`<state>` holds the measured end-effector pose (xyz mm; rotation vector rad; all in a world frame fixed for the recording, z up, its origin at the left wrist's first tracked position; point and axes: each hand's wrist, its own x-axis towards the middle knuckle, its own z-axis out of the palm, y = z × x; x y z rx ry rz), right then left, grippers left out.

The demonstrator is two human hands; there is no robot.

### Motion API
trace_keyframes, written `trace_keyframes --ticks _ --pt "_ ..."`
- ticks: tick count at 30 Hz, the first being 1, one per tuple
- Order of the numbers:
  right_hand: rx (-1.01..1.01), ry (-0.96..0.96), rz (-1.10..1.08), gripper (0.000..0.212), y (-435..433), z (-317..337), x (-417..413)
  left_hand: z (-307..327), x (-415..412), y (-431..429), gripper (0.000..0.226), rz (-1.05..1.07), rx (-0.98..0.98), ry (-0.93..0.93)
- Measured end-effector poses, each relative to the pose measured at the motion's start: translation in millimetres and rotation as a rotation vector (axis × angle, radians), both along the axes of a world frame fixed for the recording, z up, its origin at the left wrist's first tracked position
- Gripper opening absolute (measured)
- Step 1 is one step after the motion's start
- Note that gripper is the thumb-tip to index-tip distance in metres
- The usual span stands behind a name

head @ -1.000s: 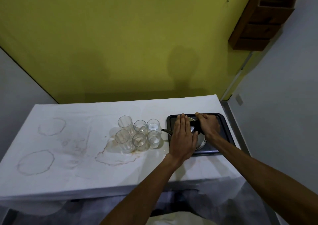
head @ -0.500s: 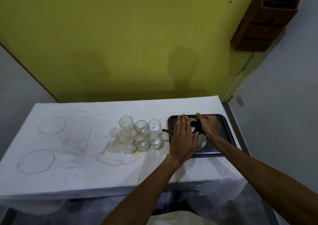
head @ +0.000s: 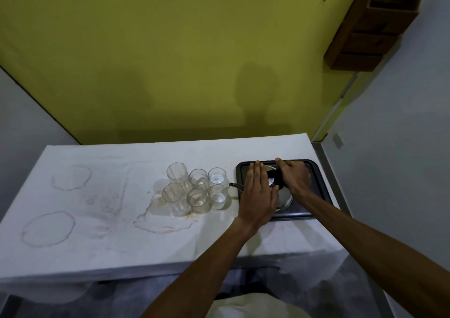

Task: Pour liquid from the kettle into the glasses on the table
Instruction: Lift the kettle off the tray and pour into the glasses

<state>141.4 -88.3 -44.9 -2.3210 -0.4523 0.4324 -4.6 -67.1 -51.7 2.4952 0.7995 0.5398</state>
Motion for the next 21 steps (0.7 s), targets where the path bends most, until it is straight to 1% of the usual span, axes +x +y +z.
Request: trace_keyframes --ticks 6,21 --pt "0.005 -0.001 0.007 0.048 -0.5 -2.4 -1.0 1.2 -2.2 -1.7 0.060 0.012 -0.012 -0.030" --pt "-0.029 -0.024 0.001 0.044 -4.5 -4.3 -3.2 -4.5 -2.1 -4.5 0.061 0.014 -0.023 -0.019"
